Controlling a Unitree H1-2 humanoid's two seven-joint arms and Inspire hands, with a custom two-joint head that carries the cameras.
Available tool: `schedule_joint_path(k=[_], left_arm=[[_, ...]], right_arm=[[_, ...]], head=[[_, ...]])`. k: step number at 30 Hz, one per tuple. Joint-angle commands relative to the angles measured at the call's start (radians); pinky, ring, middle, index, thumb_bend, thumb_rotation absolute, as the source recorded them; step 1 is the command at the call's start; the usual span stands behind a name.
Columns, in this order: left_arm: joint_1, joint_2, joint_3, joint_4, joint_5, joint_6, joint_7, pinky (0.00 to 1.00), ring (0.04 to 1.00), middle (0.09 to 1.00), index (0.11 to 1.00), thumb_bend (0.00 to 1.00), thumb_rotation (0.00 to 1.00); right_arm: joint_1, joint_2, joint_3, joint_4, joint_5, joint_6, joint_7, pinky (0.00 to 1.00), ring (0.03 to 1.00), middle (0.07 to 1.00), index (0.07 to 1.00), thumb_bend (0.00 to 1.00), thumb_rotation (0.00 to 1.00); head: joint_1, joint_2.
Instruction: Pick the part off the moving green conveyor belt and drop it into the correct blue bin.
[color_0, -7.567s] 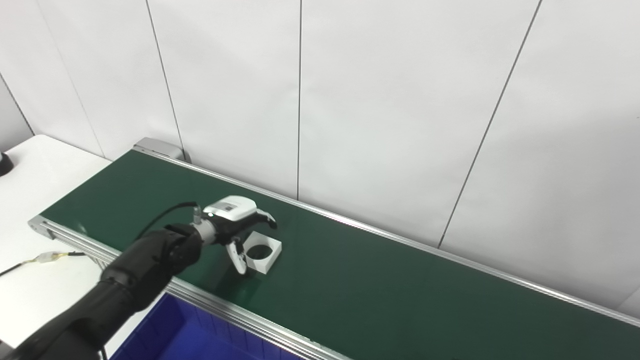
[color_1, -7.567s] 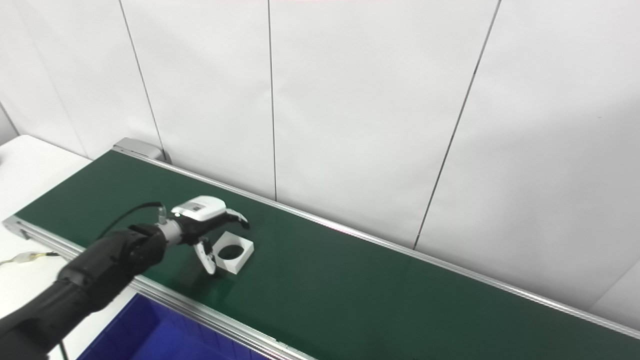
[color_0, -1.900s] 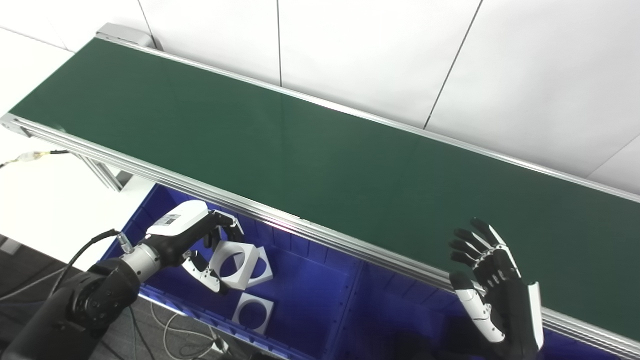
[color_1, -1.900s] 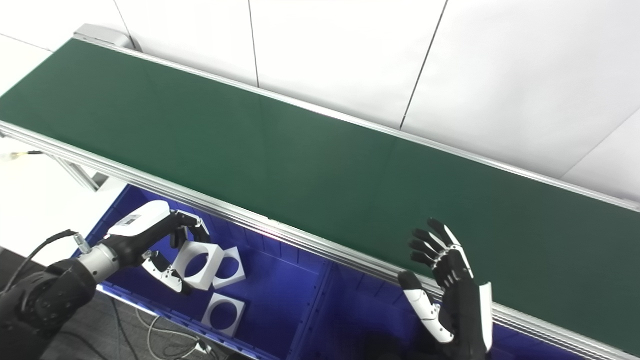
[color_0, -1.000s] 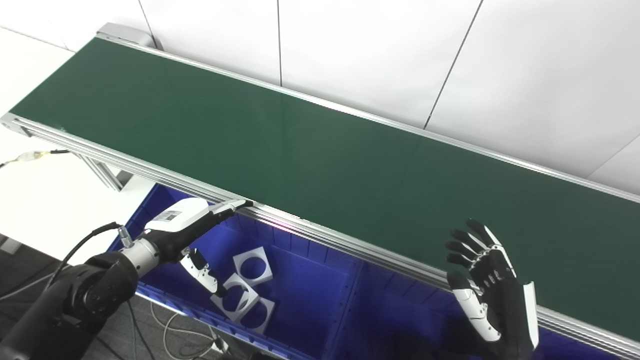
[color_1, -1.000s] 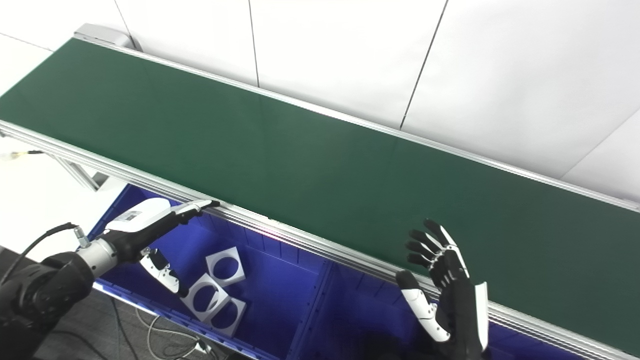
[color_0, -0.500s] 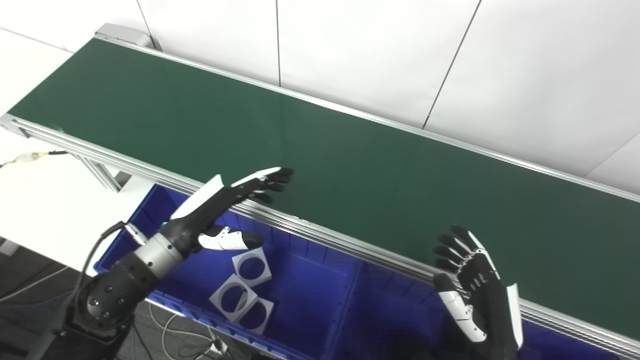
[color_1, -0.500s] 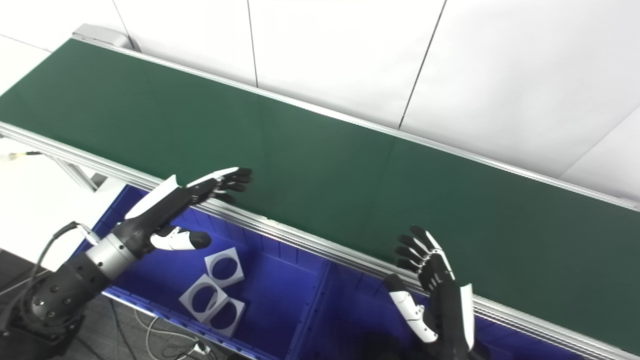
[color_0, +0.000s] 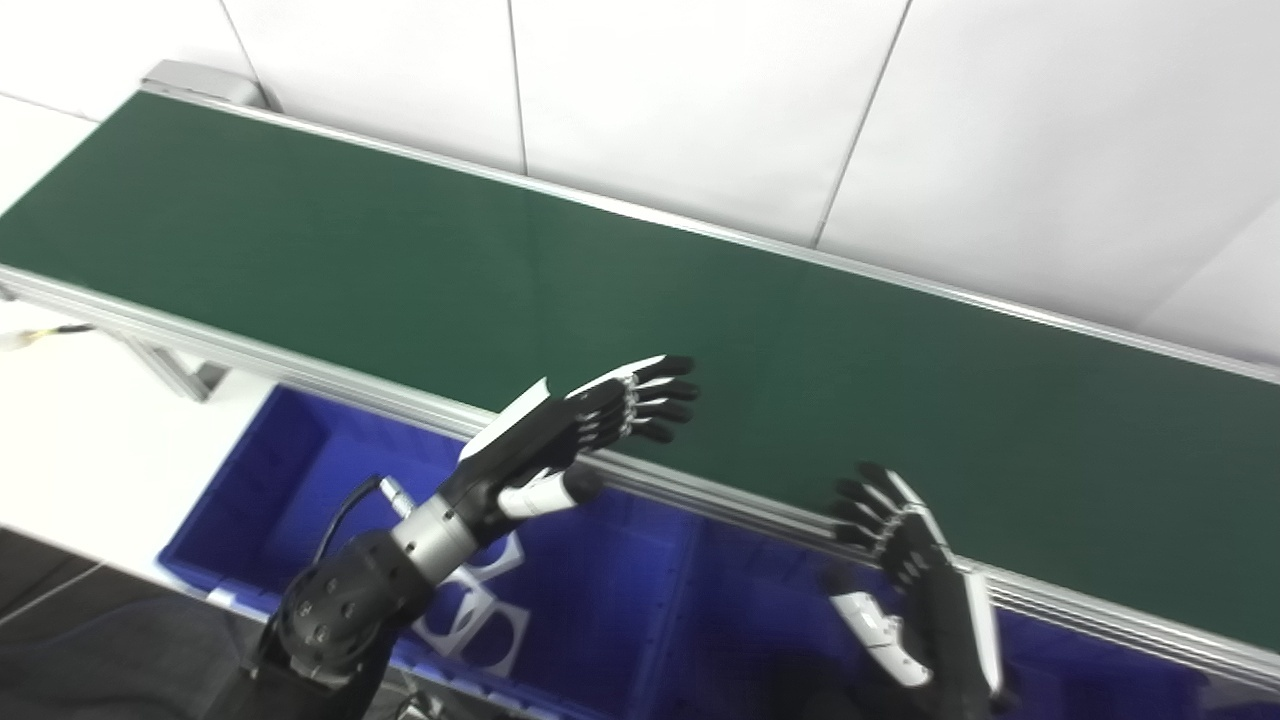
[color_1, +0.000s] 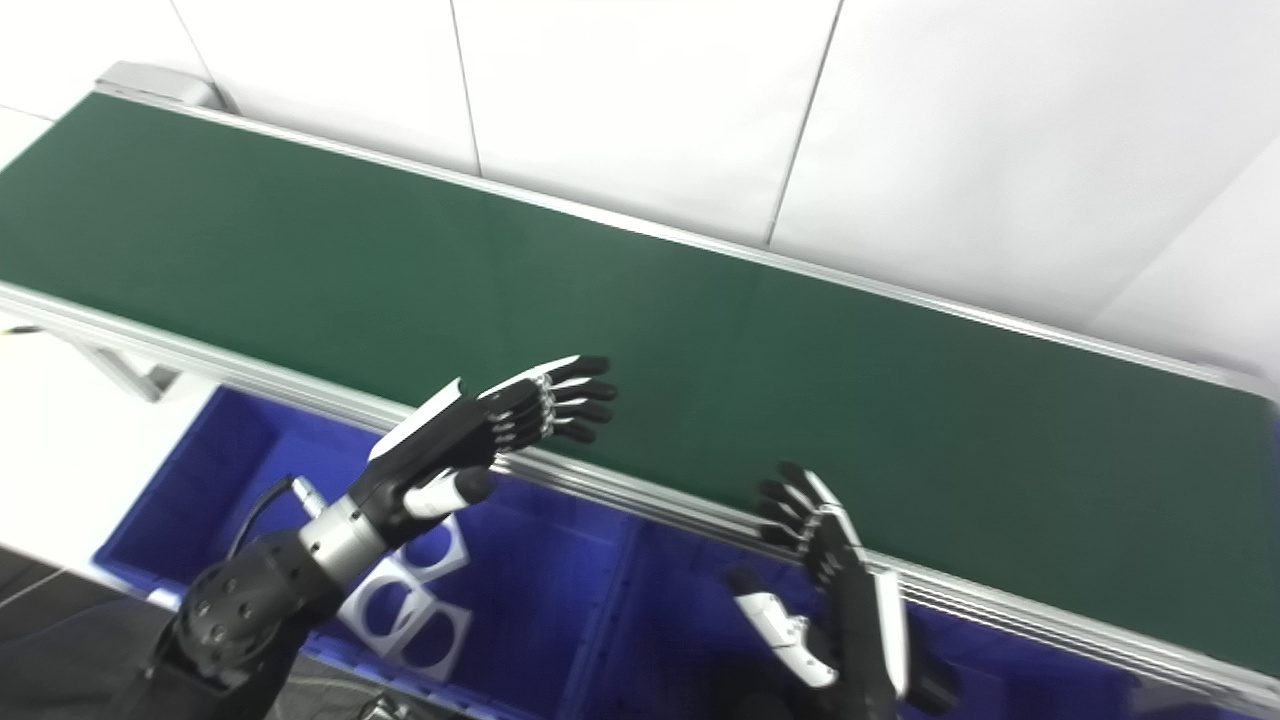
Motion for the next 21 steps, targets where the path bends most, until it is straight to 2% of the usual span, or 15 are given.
schedule_joint_path(k=[1,2,3,4,5,6,8,13,14,15,16,18,21], left_arm=[[-0.021,-0.012,-0.007,0.016,-0.028,-0.062,-0.015,0.78,0.830,0.876,0.906,0.92,0.81],[-0.022,-0.018,-0.011,0.031,-0.033,-0.068,-0.019,0.78,0.830,0.874,0.902,0.93,0.80],[-0.023,-0.023,-0.016,0.056,-0.039,-0.079,-0.025,0.78,0.830,0.873,0.900,0.93,0.80],[-0.024,-0.026,-0.020,0.073,-0.043,-0.087,-0.030,0.79,0.831,0.871,0.897,0.92,0.80],[-0.024,-0.029,-0.020,0.101,-0.051,-0.101,-0.038,0.79,0.831,0.870,0.896,0.91,0.80],[-0.025,-0.032,-0.020,0.122,-0.057,-0.111,-0.043,0.79,0.830,0.867,0.890,0.89,0.79],[-0.027,-0.035,-0.013,0.178,-0.073,-0.136,-0.058,0.79,0.830,0.865,0.884,0.86,0.79],[-0.042,-0.009,0.011,0.272,-0.110,-0.187,-0.106,0.81,0.835,0.867,0.885,0.80,0.80],[-0.046,-0.004,0.015,0.282,-0.117,-0.193,-0.114,0.81,0.835,0.868,0.886,0.80,0.81],[-0.052,0.002,0.023,0.298,-0.128,-0.201,-0.125,0.81,0.835,0.869,0.887,0.79,0.81],[-0.056,0.006,0.029,0.310,-0.135,-0.207,-0.135,0.81,0.836,0.870,0.890,0.79,0.81],[-0.070,0.019,0.044,0.345,-0.163,-0.215,-0.160,0.83,0.839,0.872,0.893,0.78,0.81],[-0.087,0.031,0.065,0.388,-0.196,-0.224,-0.191,0.84,0.843,0.875,0.901,0.79,0.80]], right_arm=[[0.005,0.018,0.009,-0.012,-0.001,-0.069,-0.008,0.69,0.758,0.794,0.850,0.71,0.54],[0.006,0.021,0.011,-0.009,-0.002,-0.071,-0.009,0.69,0.762,0.801,0.850,0.72,0.54],[0.006,0.027,0.013,-0.005,-0.006,-0.073,-0.011,0.69,0.764,0.804,0.849,0.72,0.54],[0.007,0.030,0.015,-0.002,-0.010,-0.074,-0.013,0.69,0.769,0.811,0.849,0.73,0.54],[0.007,0.038,0.018,0.000,-0.020,-0.074,-0.017,0.69,0.770,0.813,0.849,0.73,0.54],[0.007,0.043,0.020,0.002,-0.027,-0.073,-0.020,0.69,0.775,0.818,0.848,0.74,0.54],[0.005,0.060,0.027,0.009,-0.043,-0.073,-0.030,0.70,0.783,0.823,0.849,0.74,0.54],[-0.013,0.097,0.043,0.053,-0.081,-0.093,-0.063,0.72,0.799,0.834,0.853,0.74,0.52],[-0.017,0.102,0.045,0.060,-0.088,-0.095,-0.068,0.72,0.800,0.834,0.853,0.74,0.52],[-0.023,0.111,0.049,0.072,-0.102,-0.098,-0.077,0.72,0.800,0.835,0.853,0.74,0.52],[-0.028,0.116,0.051,0.080,-0.112,-0.100,-0.084,0.72,0.803,0.837,0.856,0.73,0.53],[-0.045,0.134,0.059,0.106,-0.132,-0.099,-0.101,0.73,0.809,0.843,0.861,0.74,0.54],[-0.071,0.155,0.069,0.142,-0.154,-0.095,-0.121,0.74,0.818,0.852,0.871,0.75,0.57]], head=[[-0.040,-0.007],[-0.040,-0.007],[-0.083,-0.009],[-0.083,-0.009],[-0.125,-0.010],[-0.125,-0.010],[-0.178,-0.012],[-0.271,-0.017],[-0.271,-0.017],[-0.322,-0.017],[-0.322,-0.017],[-0.394,-0.016],[-0.444,-0.014]])
